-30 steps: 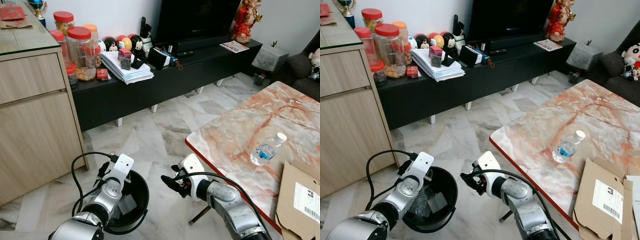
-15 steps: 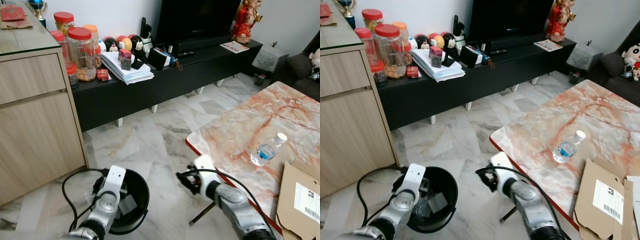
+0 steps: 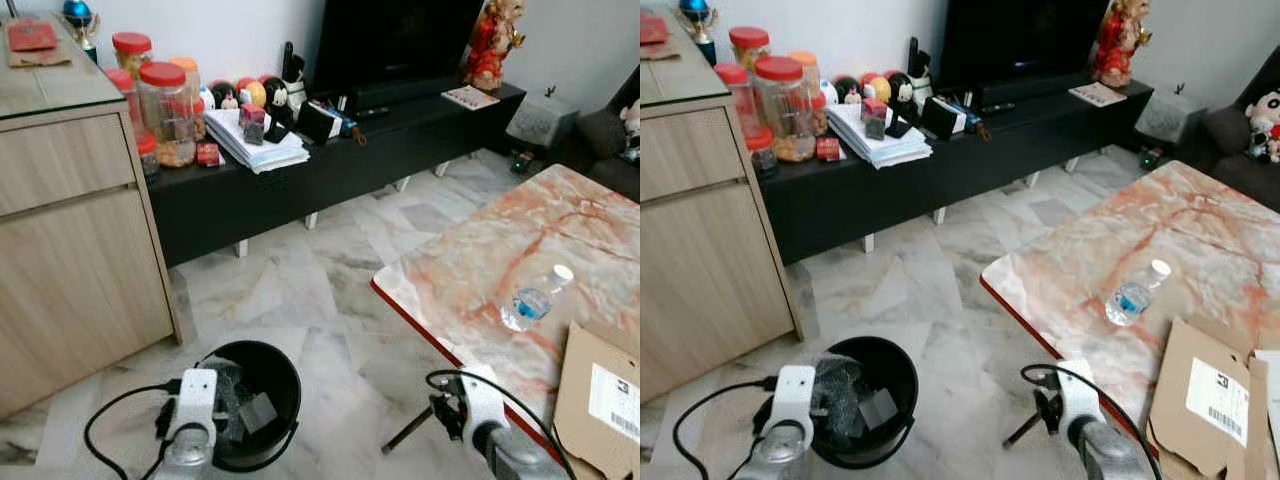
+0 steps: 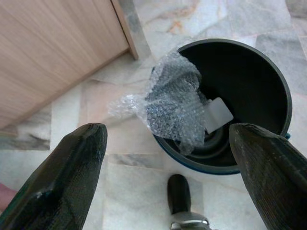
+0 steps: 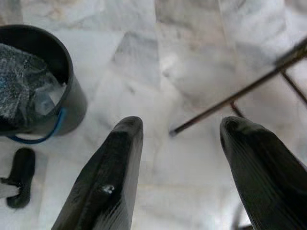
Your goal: Picking trash to rubbish bin
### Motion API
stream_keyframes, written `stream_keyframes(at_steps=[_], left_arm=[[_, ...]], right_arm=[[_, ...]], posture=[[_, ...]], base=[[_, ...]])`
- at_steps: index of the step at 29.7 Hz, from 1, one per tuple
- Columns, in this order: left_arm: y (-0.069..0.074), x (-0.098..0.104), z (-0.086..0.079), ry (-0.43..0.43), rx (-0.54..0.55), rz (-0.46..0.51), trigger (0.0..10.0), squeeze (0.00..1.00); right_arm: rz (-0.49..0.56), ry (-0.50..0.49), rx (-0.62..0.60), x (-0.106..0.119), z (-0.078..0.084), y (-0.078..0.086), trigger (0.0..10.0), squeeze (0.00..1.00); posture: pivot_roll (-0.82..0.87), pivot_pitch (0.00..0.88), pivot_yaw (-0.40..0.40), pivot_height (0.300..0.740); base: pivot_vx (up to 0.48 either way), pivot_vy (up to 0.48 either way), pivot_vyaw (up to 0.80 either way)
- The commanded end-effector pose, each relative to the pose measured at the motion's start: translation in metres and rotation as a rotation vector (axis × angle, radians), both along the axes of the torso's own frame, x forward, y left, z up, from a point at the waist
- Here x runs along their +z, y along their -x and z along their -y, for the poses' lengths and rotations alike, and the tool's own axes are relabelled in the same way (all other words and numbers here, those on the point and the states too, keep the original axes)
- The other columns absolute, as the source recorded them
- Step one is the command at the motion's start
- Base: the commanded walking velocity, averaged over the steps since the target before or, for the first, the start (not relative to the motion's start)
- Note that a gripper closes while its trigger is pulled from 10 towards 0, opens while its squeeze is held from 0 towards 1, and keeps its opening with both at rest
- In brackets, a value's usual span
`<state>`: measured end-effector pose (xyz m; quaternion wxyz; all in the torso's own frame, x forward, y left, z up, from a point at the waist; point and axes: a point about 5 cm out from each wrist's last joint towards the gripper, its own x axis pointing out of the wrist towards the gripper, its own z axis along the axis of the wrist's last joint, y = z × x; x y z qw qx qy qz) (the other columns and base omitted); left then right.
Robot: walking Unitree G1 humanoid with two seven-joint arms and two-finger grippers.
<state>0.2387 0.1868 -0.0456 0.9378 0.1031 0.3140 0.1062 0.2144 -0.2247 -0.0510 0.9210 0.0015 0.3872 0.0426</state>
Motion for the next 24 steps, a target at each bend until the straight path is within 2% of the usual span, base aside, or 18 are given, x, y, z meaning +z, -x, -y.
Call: stream_keyframes(at_steps=[1, 8, 11, 20, 24], left_arm=[[0.0, 0.0, 0.005, 0.001, 0.004, 0.012, 10.0, 0.0], [0.004, -0.001, -0.001, -0.021, 0.07, 0.019, 10.0, 0.0], [0.012, -0.006, -0.002, -0.028, 0.092, -0.011, 10.0, 0.0], [0.029, -0.015, -0.006, -0.07, 0.118, -0.034, 10.0, 0.0], [0.035, -0.016, -0.007, -0.114, 0.088, -0.02, 10.0, 0.0]], right_arm=[[-0.002, -0.01, -0.051, -0.003, 0.003, 0.004, 10.0, 0.0], [-0.031, 0.013, -0.142, -0.011, 0.007, 0.014, 10.0, 0.0], [-0.043, -0.003, -0.212, -0.015, 0.009, 0.021, 10.0, 0.0], [0.077, -0.076, -0.311, -0.01, 0.01, 0.017, 10.0, 0.0], [0.08, -0.068, -0.338, -0.011, 0.01, 0.019, 10.0, 0.0]], posture=[[0.05, 0.0, -0.159, 0.74], [0.05, 0.0, -0.162, 0.74], [0.05, 0.0, -0.165, 0.74], [0.06, 0.0, -0.167, 0.74], [0.06, 0.003, -0.166, 0.74]], base=[[0.0, 0.0, 0.0], [0.0, 0.0, 0.0], [0.0, 0.0, 0.0], [0.0, 0.0, 0.0], [0.0, 0.0, 0.0]])
